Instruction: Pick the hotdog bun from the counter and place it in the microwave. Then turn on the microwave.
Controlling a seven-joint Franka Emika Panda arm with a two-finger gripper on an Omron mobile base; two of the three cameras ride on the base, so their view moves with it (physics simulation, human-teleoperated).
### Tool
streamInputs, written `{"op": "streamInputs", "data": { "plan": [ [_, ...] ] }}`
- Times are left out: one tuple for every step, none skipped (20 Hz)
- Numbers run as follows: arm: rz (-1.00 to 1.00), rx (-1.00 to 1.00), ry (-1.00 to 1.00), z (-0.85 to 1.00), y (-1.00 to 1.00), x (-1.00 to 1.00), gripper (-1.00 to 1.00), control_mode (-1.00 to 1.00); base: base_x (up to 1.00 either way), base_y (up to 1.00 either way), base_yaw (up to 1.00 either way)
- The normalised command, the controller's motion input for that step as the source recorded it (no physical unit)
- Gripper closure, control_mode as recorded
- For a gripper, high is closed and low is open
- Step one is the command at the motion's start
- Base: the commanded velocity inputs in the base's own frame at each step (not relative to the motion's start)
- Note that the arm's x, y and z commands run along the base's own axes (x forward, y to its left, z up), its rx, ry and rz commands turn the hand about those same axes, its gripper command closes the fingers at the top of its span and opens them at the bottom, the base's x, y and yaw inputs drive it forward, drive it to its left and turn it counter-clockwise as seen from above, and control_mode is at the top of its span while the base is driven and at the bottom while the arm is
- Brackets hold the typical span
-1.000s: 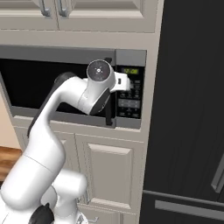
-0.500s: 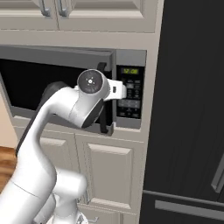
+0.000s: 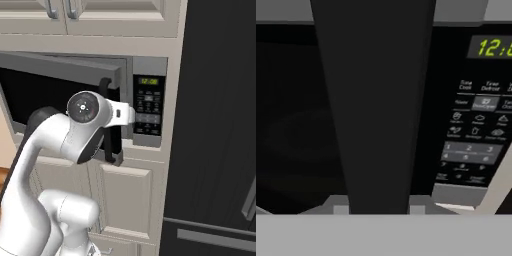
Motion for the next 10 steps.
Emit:
{"op": "streamInputs", "data": {
  "plan": [
    [0.0,0.0,0.0,0.06,0.08,-0.55,1.0,-1.0,0.0,0.0,0.0],
    [0.0,0.0,0.0,0.06,0.08,-0.55,1.0,-1.0,0.0,0.0,0.0],
    [0.0,0.0,0.0,0.05,0.08,-0.54,1.0,-1.0,0.0,0.0,0.0],
    [0.0,0.0,0.0,0.06,0.08,-0.55,1.0,-1.0,0.0,0.0,0.0],
    [0.0,0.0,0.0,0.06,0.08,-0.54,1.0,-1.0,0.0,0.0,0.0],
    [0.0,0.0,0.01,0.06,0.09,-0.55,1.0,-1.0,0.0,0.0,0.0],
    [0.0,-0.01,0.01,0.06,0.1,-0.55,1.0,-1.0,0.0,0.0,0.0],
    [0.0,-0.01,0.02,0.06,0.11,-0.54,1.0,-1.0,0.0,0.0,0.0],
    [0.0,-0.01,0.04,0.06,0.11,-0.54,1.0,-1.0,0.0,0.0,0.0],
    [0.0,-0.01,0.04,0.06,0.1,-0.54,1.0,-1.0,0.0,0.0,0.0]
  ]
}}
